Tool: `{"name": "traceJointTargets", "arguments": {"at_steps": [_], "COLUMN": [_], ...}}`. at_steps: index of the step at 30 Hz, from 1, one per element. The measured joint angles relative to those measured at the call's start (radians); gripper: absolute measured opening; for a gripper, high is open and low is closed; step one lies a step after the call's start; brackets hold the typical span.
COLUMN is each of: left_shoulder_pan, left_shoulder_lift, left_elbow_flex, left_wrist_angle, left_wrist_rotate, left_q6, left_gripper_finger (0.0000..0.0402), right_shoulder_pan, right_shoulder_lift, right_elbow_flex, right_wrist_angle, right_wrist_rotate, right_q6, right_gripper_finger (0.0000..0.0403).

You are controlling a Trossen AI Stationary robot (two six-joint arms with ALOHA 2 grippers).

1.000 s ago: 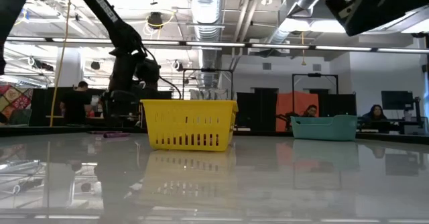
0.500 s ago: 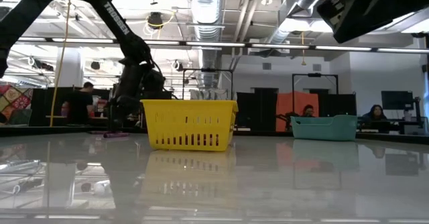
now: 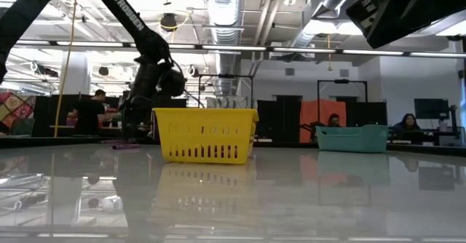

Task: Sort crayons
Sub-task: Put the violet crayon into the yellow basket

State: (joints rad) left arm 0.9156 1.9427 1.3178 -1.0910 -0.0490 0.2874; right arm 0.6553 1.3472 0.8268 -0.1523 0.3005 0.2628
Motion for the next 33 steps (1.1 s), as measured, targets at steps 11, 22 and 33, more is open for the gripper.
{"name": "traceJointTargets", "arguments": {"at_steps": [11, 22, 33], "left_shoulder_pan": [-0.251, -0.712, -0.929], "left_shoulder_lift": [-0.124, -0.125, -0.124], "left_elbow_flex": [0.077, 0.208, 0.199], "left_wrist_angle": [-0.010, 0.045, 0.110], "left_wrist_rotate": [0.011, -0.149, -0.395], "left_q6": [-0.021, 0.163, 0.358], "left_gripper_finger": [0.0000, 0.0000, 0.0000], "right_shoulder_pan": [0.052, 0.133, 0.218], "right_shoulder_lift": [0.000, 0.000, 0.000], "right_elbow_flex": [0.000, 0.000, 0.000], "right_wrist_angle": [0.003, 0.003, 0.020], "right_wrist_rotate": [-0.007, -0.004, 0.071], "right_q6": [0.045, 0.130, 0.216], "right_gripper_finger": [0.0138, 0.0138, 0.0138]}}
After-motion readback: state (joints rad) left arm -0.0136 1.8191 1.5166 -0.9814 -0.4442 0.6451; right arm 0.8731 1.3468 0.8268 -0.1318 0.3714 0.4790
